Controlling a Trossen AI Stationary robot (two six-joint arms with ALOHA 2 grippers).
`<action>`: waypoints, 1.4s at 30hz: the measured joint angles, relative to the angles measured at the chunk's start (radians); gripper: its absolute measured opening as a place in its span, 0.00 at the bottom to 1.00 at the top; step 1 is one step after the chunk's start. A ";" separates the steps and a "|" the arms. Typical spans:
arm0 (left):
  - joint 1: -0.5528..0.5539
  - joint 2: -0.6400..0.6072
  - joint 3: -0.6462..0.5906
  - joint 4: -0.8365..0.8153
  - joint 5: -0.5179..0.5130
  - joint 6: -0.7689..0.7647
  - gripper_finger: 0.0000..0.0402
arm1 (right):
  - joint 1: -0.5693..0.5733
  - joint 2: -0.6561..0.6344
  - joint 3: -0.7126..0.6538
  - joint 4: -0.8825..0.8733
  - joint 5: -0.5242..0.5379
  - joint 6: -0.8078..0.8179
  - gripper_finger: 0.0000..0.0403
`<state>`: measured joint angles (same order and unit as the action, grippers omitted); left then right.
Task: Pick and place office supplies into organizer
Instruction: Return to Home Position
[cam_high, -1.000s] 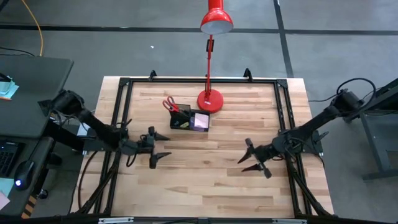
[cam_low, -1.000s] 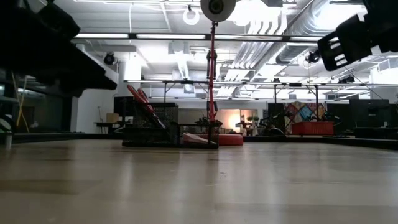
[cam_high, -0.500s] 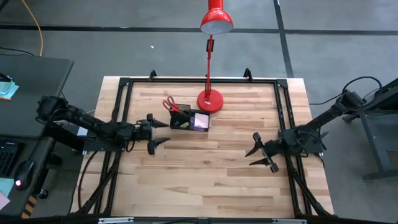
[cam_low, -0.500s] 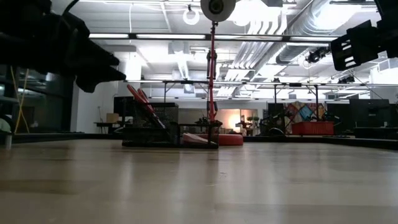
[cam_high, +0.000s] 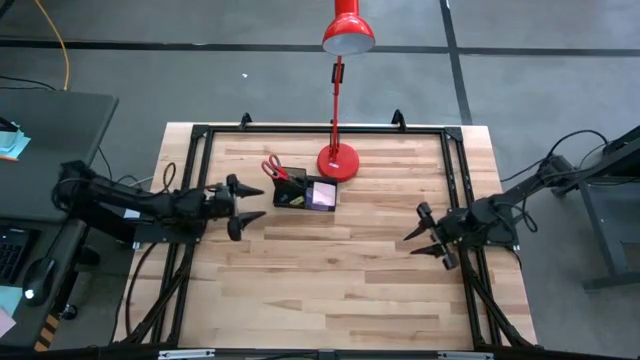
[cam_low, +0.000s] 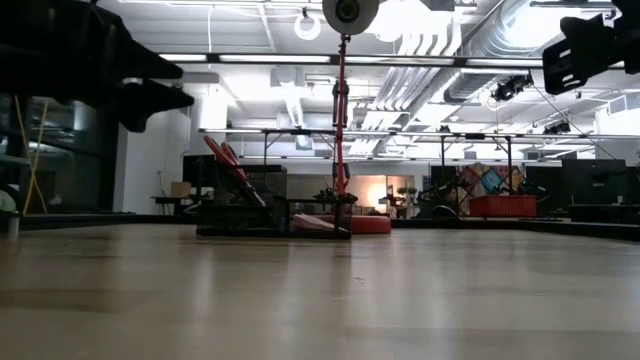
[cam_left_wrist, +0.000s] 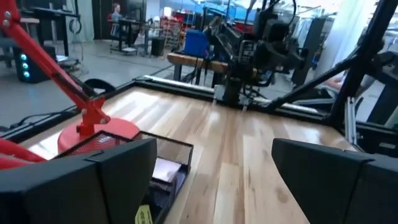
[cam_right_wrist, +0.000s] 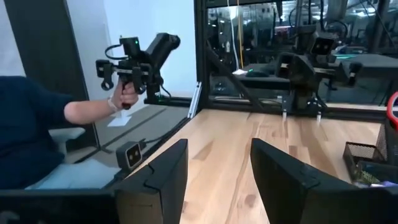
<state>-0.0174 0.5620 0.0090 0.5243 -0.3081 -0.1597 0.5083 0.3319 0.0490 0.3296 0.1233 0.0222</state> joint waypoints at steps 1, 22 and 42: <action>0.000 -0.029 0.000 -0.034 0.000 0.002 0.78 | 0.000 -0.020 0.000 -0.019 0.001 0.004 0.42; -0.002 -0.558 0.000 -0.469 0.040 -0.023 0.78 | -0.068 -0.331 0.000 -0.246 -0.052 -0.021 0.42; -0.002 -0.466 0.001 -0.472 0.036 0.098 0.78 | -0.235 -0.307 -0.015 -0.379 -0.125 -0.111 0.42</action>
<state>-0.0189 0.0962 0.0101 0.0524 -0.2722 -0.0621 0.2728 0.0249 0.0341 -0.0490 -0.0017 -0.0886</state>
